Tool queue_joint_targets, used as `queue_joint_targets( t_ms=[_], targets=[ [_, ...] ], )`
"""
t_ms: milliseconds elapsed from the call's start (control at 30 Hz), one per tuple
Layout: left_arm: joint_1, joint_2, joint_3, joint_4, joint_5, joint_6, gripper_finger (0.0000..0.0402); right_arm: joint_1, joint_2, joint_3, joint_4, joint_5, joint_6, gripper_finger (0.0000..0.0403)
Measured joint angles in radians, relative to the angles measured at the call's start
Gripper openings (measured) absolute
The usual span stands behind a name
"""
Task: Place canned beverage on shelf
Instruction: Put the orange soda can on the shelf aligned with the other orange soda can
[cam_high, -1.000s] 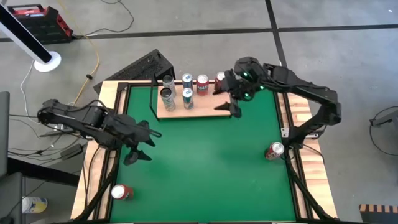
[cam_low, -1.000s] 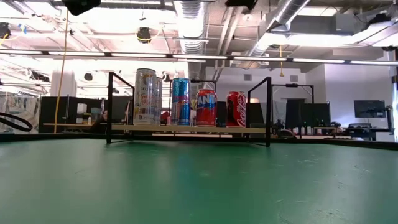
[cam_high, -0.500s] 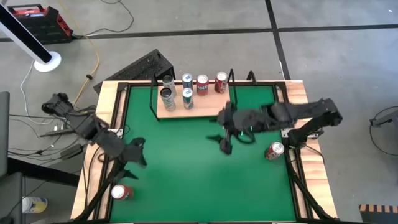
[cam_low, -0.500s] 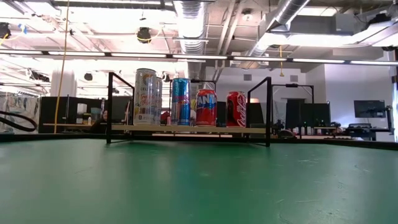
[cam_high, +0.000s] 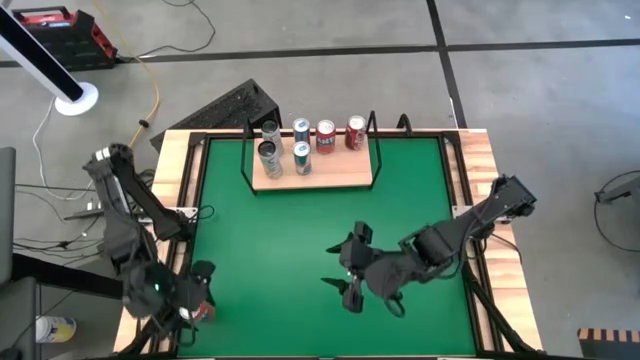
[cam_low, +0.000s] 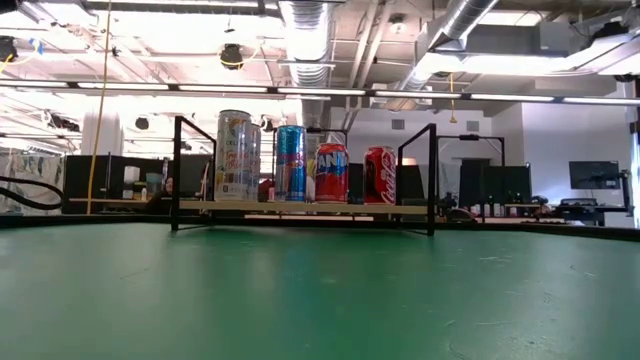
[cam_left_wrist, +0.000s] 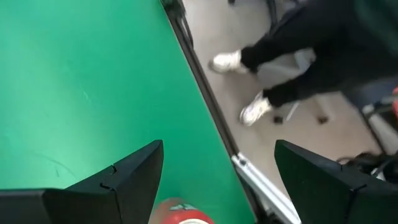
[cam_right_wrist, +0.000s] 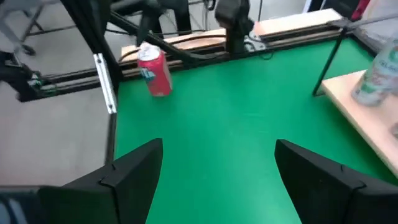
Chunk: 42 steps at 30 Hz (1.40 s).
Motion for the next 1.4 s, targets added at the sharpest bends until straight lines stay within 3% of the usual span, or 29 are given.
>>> queue_joint_targets(
  t_ms=[267, 667, 933, 1400],
  targets=[
    [0.0, 0.093, 0.0, -0.082, 0.035, -0.047, 0.029, 0.009, 0.021, 0.004, 0.012, 0.003, -0.018, 0.0334],
    [0.067, 0.094, 0.0, -0.221, 0.165, -0.433, 0.029, -0.021, 0.021, 0.004, -0.022, -0.095, -0.236, 0.0334],
    [0.04, 0.101, 0.0, -0.239, 0.167, -0.529, 0.029, -0.065, 0.021, 0.004, -0.033, -0.169, -0.332, 0.0334],
    [-0.048, 0.101, 0.0, -0.325, 0.107, -0.583, 0.029, -0.092, 0.021, 0.004, -0.079, -0.204, -0.334, 0.0334]
  ],
)
